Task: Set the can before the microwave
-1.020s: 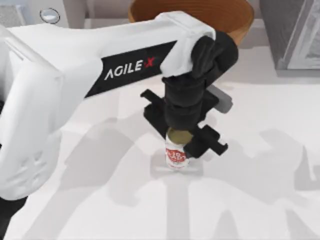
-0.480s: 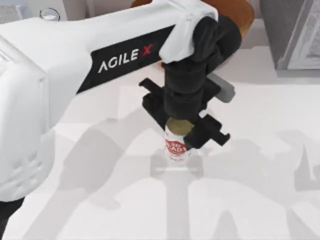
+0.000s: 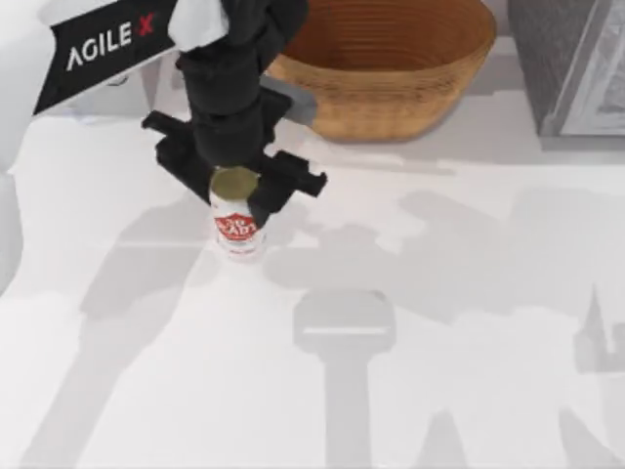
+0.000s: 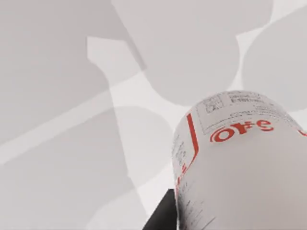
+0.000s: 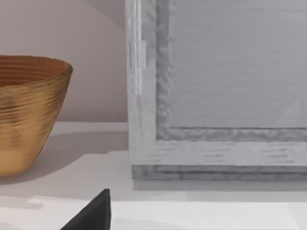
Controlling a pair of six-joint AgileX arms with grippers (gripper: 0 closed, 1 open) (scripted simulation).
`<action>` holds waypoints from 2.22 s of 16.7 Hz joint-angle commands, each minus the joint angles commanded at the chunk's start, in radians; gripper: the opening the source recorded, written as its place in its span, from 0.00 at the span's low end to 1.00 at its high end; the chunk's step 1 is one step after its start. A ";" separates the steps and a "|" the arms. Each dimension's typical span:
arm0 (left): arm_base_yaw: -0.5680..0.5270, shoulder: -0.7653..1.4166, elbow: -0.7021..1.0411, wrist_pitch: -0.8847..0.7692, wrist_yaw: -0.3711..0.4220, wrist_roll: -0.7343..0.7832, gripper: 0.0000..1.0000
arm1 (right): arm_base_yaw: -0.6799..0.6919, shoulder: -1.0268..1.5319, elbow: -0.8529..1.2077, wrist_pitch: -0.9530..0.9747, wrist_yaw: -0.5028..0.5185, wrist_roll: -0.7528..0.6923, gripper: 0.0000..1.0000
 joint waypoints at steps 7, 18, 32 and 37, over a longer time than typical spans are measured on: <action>0.383 -0.044 -0.045 0.004 -0.001 -0.005 0.00 | 0.000 0.000 0.000 0.000 0.000 0.000 1.00; 0.485 -0.051 -0.073 0.021 -0.002 -0.005 0.00 | 0.000 0.000 0.000 0.000 0.000 0.000 1.00; 0.487 -0.053 -0.086 0.034 -0.001 -0.006 0.68 | 0.000 0.000 0.000 0.000 0.000 0.000 1.00; 0.487 -0.053 -0.086 0.034 -0.001 -0.006 1.00 | 0.000 0.000 0.000 0.000 0.000 0.000 1.00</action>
